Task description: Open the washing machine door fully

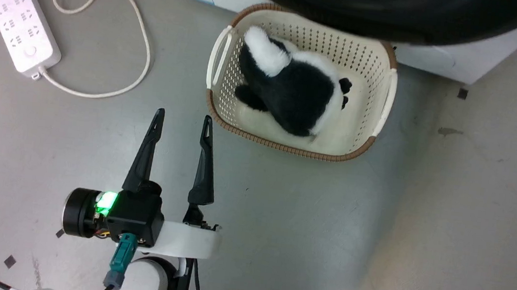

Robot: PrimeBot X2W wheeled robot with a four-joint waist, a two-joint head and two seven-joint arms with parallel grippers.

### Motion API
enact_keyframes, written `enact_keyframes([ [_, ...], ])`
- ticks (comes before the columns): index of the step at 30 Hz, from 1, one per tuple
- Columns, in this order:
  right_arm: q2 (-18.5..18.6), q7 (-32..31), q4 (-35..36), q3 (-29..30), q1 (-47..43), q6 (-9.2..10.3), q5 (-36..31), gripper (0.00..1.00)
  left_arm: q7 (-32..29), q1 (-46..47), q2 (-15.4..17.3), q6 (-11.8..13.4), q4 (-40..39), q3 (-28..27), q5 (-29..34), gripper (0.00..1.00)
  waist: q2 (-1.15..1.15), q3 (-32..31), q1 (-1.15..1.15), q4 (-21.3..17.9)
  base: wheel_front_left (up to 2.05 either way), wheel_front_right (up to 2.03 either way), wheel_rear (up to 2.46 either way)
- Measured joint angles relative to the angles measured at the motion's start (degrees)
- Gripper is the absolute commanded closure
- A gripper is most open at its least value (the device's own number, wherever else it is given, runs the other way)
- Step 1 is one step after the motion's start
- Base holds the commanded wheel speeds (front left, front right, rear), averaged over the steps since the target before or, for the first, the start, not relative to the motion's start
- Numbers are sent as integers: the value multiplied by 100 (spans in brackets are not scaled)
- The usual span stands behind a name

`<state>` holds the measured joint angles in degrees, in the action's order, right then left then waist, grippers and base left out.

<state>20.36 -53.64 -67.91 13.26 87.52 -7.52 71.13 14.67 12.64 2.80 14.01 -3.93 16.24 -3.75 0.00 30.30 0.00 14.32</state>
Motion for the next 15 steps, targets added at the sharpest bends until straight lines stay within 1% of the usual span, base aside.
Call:
enact_keyframes([
  [7, -229, -167, 353, -33, -1033, 0, 7, 100, 0, -40, 0, -52, 45, -66, 1, 0, 0, -446, 0, -80, 0, 0, 0],
  [15, -733, -412, 995, -36, -2299, 1, 160, 100, 1, -330, 0, -168, 158, -144, 3, 0, 0, -1111, -1, -171, 0, 0, 0],
])
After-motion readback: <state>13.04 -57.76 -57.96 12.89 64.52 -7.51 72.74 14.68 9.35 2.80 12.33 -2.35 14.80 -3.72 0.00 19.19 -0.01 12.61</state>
